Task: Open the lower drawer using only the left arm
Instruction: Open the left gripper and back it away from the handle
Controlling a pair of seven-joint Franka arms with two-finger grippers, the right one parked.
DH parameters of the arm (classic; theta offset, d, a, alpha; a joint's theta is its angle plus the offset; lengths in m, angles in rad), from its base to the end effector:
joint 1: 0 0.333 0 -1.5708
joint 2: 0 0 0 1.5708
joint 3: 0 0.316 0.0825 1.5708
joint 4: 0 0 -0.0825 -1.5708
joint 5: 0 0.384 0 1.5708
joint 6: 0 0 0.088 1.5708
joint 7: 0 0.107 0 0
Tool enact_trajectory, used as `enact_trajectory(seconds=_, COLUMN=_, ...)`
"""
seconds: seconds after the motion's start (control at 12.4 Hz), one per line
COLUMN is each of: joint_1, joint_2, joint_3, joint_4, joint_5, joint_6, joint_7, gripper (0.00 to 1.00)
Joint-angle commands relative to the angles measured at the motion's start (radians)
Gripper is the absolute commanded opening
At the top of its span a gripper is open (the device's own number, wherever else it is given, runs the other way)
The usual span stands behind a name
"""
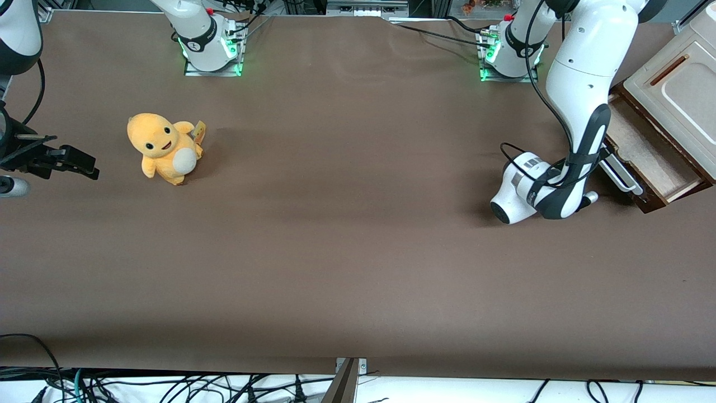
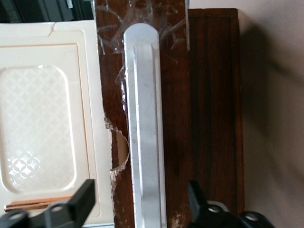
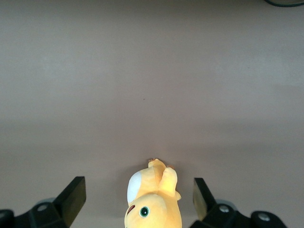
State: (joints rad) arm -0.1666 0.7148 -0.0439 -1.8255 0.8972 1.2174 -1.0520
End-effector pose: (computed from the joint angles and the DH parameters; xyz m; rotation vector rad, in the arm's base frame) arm 0.5223 -0.0064 0.1613 -1.6144 -0.3851 0.4788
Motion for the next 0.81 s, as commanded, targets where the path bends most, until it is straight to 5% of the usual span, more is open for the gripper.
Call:
enact_trajectory(seconds=0.0, joint_1=0.006, joint_2=-0.040, joint_3=-0.001, joint_4=0.052, joint_5=-0.049, joint_6=-0.018, joint_7=0.155, gripper=1.00)
enact_trajectory(seconds=0.48, joint_1=-0.010, joint_2=-0.103, joint_3=-0.004, joint_4=0.285, joint_5=-0.318, joint_6=0.014, joint_7=0.484, gripper=1.00)
enact_trajectory(seconds=0.73, joint_1=-0.001, joint_2=-0.103, joint_3=-0.118, joint_4=0.421, joint_5=-0.395, joint_6=0.014, joint_7=0.529, gripper=1.00)
